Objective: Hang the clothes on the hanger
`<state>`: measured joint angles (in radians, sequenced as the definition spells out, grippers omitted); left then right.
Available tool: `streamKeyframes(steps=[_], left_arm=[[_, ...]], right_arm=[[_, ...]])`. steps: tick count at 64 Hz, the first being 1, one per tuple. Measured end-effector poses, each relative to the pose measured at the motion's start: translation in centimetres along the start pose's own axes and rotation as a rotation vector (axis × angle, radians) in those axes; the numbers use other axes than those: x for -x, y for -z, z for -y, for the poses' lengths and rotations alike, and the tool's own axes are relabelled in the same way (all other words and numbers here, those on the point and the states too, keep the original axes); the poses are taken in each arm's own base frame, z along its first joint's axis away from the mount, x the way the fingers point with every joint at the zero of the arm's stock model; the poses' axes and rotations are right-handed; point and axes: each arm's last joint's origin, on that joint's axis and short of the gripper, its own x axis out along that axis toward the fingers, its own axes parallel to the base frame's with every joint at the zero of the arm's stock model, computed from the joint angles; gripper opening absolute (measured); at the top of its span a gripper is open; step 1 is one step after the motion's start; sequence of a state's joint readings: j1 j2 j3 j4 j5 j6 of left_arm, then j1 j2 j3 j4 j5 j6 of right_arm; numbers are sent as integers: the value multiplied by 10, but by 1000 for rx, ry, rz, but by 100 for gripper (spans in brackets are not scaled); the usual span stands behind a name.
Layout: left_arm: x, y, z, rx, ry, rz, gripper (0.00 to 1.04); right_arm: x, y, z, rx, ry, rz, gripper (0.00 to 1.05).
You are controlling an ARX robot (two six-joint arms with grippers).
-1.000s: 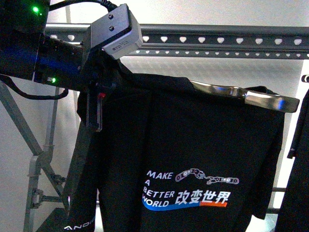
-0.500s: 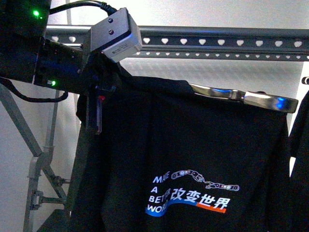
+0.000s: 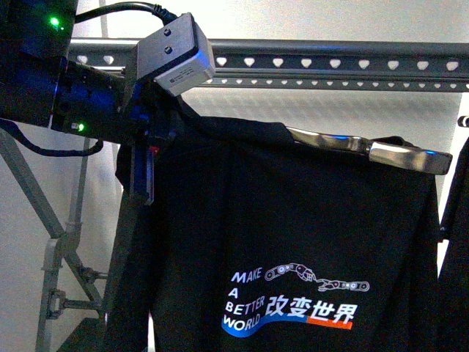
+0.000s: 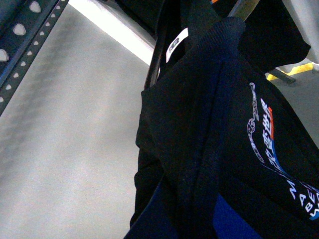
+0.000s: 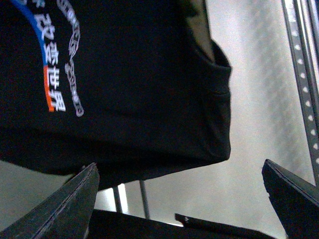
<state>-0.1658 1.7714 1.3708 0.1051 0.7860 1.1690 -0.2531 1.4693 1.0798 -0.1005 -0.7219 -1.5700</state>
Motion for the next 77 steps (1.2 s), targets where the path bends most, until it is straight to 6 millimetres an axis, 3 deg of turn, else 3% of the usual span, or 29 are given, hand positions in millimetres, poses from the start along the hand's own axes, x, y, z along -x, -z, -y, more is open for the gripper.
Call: streamKeyframes(steps=[19, 62, 77], left_arm=[[-1, -1, 0, -2, 2, 3, 4], [-1, -1, 0, -2, 1, 1, 4], [-1, 0, 0, -2, 0, 0, 4]], right_arm=[[-41, -3, 27, 89, 18, 19, 97], [-118, 2, 35, -102, 65, -22, 97], [-127, 14, 29, -143, 90, -62, 64]])
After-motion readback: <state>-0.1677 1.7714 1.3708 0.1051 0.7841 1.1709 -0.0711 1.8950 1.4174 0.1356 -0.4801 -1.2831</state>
